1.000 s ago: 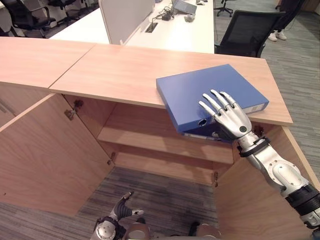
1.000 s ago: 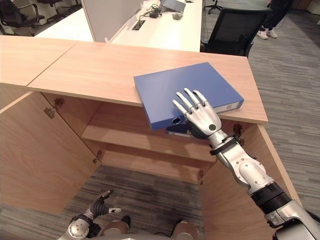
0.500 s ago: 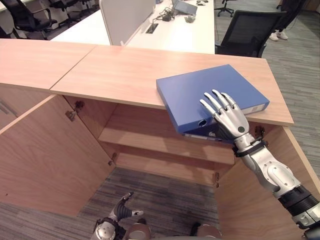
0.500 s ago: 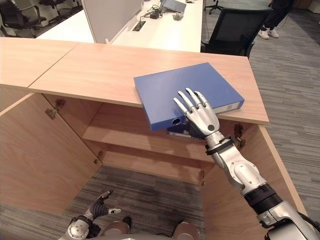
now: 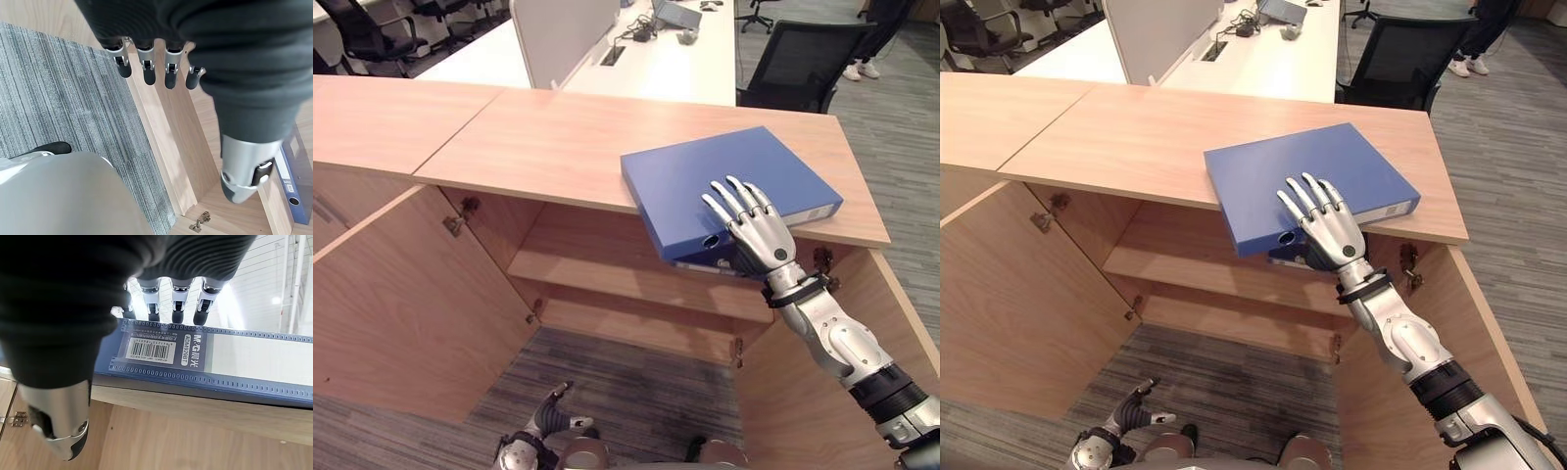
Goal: Put the empty folder in the office cabinet
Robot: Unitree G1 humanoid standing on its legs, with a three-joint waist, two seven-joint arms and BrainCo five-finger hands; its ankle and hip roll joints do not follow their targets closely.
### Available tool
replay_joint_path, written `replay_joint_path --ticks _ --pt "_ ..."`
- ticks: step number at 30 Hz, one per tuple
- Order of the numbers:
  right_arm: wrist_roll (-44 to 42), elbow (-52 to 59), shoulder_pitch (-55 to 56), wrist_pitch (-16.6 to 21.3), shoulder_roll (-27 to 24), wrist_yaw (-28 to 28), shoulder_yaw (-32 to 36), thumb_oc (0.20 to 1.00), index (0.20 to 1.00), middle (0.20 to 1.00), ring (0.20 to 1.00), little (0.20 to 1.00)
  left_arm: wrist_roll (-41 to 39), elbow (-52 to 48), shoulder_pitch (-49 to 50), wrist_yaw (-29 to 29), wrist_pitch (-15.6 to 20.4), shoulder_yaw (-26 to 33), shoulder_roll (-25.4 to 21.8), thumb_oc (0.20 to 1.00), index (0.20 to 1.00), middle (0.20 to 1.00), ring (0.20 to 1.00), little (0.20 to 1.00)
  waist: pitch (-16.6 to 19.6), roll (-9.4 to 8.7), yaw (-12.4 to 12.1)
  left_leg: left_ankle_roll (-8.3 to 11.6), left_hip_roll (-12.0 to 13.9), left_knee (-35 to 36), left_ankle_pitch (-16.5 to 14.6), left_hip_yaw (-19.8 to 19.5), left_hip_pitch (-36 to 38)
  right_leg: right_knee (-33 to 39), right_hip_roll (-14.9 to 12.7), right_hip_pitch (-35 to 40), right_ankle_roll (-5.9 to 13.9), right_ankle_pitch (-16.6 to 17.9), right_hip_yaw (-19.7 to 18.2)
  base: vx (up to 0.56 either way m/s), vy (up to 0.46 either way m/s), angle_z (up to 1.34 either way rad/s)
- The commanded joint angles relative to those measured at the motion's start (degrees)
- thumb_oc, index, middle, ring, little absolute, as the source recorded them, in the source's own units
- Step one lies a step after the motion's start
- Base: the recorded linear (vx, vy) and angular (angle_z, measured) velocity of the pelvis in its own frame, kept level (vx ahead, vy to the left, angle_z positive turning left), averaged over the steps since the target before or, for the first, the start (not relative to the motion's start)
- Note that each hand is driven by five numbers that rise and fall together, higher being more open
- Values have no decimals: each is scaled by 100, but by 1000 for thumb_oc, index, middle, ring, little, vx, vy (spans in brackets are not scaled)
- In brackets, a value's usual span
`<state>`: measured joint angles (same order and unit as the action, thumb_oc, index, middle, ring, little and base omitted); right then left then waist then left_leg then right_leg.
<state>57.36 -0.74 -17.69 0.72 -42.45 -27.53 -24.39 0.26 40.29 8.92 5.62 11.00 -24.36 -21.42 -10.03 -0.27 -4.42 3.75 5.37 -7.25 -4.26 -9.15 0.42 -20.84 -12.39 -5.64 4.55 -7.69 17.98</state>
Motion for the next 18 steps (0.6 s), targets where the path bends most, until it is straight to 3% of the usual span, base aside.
replay_joint_path --ticks 1,2,18 --pt "-206 -95 -490 -114 134 -220 50 373 373 373 373 373 -188 -326 -51 82 191 128 -234 1000 1000 1000 1000 1000 -32 0 -180 -74 -145 -389 -415 5 -25 94 350 673 129 -404 -241 0 0 0" --pt "-222 -107 -517 -107 158 -219 29 200 200 200 200 200 -200 -315 -50 87 192 125 -229 1000 1000 1000 1000 1000 -30 2 -188 -78 -146 -386 -417 8 -21 94 348 671 130 -402 -245 0 0 0" --pt "-324 -169 -570 -101 256 -200 -34 200 200 200 200 200 -260 -416 15 123 195 195 -260 1000 1000 1000 1000 1000 -35 27 -225 -118 -177 -325 -431 7 29 87 337 658 151 -397 -273 0 0 0"
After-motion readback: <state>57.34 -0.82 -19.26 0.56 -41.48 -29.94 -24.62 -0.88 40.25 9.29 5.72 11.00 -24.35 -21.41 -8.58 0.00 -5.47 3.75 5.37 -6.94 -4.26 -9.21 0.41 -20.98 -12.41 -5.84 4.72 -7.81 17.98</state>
